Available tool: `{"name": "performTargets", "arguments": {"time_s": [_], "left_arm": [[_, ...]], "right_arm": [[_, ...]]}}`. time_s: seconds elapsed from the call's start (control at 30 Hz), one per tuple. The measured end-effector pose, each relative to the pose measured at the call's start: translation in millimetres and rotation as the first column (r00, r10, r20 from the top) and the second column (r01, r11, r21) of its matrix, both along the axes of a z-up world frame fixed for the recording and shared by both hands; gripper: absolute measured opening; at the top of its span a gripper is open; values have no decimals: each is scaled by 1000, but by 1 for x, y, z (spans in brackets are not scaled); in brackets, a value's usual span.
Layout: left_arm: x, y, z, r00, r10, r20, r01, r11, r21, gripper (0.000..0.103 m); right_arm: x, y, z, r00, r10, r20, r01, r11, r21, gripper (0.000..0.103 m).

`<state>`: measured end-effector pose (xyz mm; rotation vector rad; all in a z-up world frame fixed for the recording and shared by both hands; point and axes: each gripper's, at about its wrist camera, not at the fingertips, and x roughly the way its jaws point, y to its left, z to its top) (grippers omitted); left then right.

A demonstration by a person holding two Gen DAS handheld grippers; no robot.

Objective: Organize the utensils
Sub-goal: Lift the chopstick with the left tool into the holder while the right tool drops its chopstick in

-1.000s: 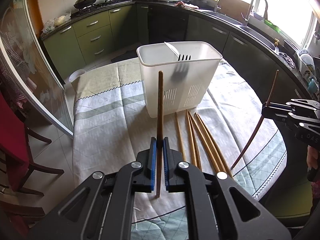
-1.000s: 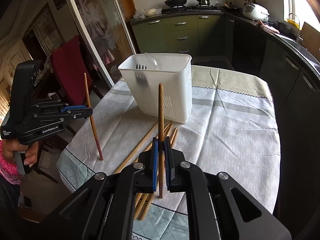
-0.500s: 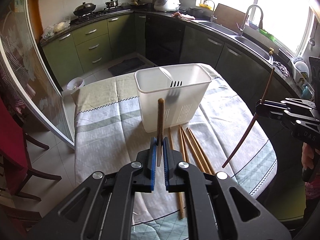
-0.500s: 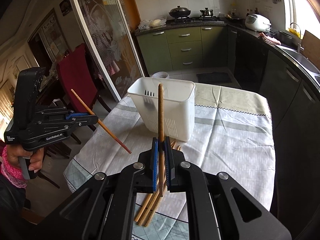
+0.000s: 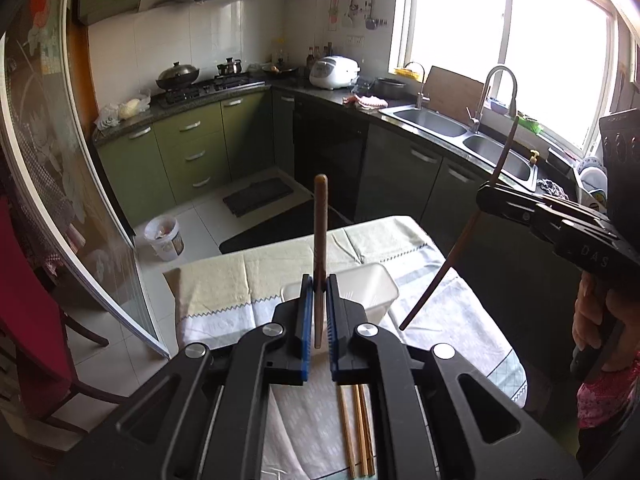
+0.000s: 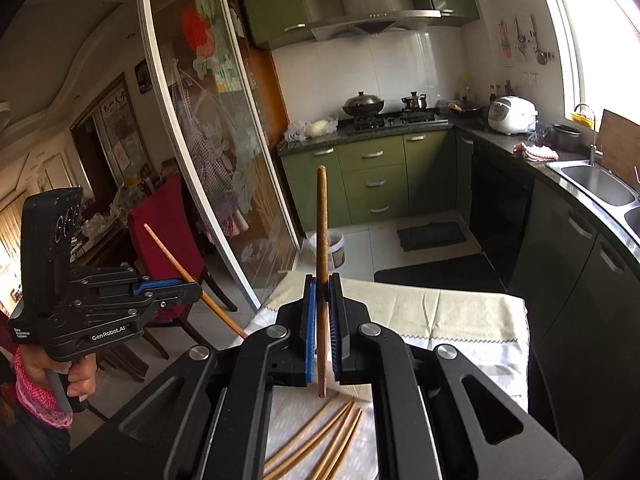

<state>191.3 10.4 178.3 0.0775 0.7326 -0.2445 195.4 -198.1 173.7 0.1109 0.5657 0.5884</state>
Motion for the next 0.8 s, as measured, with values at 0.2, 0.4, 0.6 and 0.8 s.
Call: {"name": "performTargets", "arguments": {"time_s": [0.2, 0.4, 0.6, 0.8], "left_arm": [[32, -11, 8, 999, 29, 41, -29, 1000, 11, 7], [71, -17, -38, 997, 43, -61, -44, 999, -11, 7], [84, -21, -83, 989, 46, -143, -46, 999, 1, 7], [84, -18, -104, 981, 48, -188, -48, 999, 3, 8]], "right_arm": [[37, 14, 2, 998, -54, 40, 54, 998, -20, 7], [74, 39, -44, 998, -55, -17, 53, 995, -86, 7], [86, 50, -90, 995, -41, -87, 30, 991, -131, 7], [85, 49, -103, 994, -31, -107, 16, 990, -137, 9]]}}
